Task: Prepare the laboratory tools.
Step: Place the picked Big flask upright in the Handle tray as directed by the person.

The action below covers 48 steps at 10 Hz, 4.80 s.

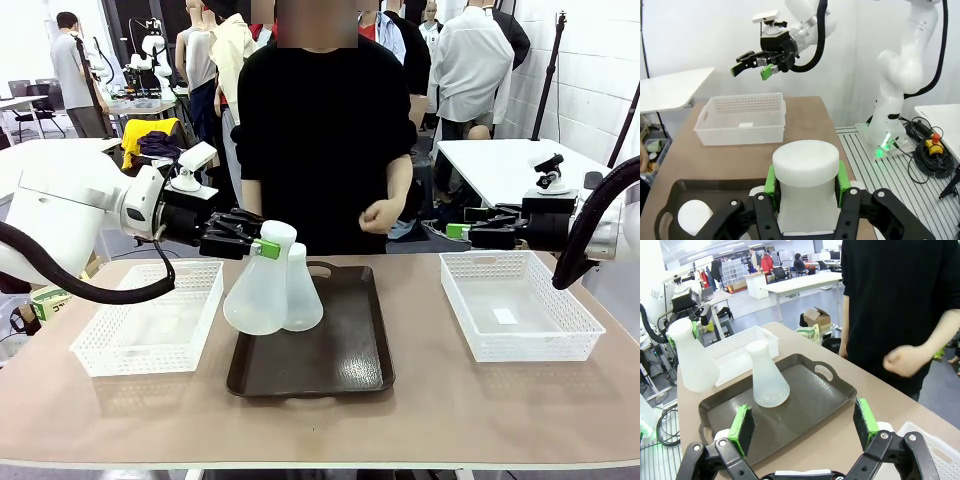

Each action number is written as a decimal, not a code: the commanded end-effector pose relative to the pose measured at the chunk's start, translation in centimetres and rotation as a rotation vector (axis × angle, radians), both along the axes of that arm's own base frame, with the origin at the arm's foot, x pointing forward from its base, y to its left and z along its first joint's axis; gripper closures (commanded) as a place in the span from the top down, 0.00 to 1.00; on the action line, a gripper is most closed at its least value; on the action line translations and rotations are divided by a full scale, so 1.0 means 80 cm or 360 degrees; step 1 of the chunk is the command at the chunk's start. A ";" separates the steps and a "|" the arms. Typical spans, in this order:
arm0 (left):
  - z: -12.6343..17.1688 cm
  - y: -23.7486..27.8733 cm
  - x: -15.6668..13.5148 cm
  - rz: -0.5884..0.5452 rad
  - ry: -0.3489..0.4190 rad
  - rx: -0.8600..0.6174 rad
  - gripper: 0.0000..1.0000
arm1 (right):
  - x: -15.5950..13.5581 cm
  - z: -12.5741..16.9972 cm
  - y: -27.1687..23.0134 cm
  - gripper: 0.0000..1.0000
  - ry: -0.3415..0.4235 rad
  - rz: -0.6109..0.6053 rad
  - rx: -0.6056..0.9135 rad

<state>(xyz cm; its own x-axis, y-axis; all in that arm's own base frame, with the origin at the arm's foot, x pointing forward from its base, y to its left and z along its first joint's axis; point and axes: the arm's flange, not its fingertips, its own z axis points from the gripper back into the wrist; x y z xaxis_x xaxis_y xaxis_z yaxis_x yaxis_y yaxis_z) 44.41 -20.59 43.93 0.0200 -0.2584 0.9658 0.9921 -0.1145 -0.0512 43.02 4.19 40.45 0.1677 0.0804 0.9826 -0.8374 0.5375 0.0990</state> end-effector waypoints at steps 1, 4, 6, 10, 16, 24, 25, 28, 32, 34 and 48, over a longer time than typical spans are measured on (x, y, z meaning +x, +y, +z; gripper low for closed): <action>-0.015 0.003 0.005 -0.0042 -0.0032 -0.0052 0.00 | 0.000 0.001 0.000 1.00 0.0026 -0.0007 -0.0011; -0.085 -0.027 0.006 -0.0191 -0.0087 -0.0236 0.00 | 0.000 0.001 0.000 1.00 0.0026 -0.0007 -0.0011; -0.110 -0.035 0.006 -0.0173 -0.0212 -0.0292 0.00 | 0.000 0.001 0.000 1.00 0.0026 -0.0007 -0.0011; -0.148 -0.040 0.024 -0.0142 -0.0246 -0.0360 0.00 | 0.000 0.001 0.000 1.00 0.0026 -0.0007 -0.0011; -0.162 -0.030 0.036 -0.0069 -0.0056 -0.0453 0.55 | 0.000 0.001 0.000 1.00 0.0026 -0.0007 -0.0011; -0.165 -0.034 0.032 -0.0071 0.0013 -0.0240 1.00 | 0.000 0.001 0.000 1.00 0.0026 -0.0007 -0.0011; -0.165 -0.034 0.031 -0.0071 0.0004 -0.0219 1.00 | 0.000 0.001 0.000 1.00 0.0026 -0.0007 -0.0011; -0.160 -0.029 0.026 -0.0071 0.0032 -0.0166 1.00 | 0.000 0.001 0.000 1.00 0.0026 -0.0007 -0.0011; -0.168 -0.030 0.030 -0.0063 0.0013 -0.0205 1.00 | 0.000 0.001 0.000 1.00 0.0026 -0.0007 -0.0011; -0.168 -0.030 0.030 -0.0063 0.0013 -0.0205 1.00 | 0.000 0.001 0.000 1.00 0.0026 -0.0007 -0.0011; -0.168 -0.030 0.030 -0.0063 0.0013 -0.0205 1.00 | 0.000 0.001 0.000 1.00 0.0026 -0.0007 -0.0011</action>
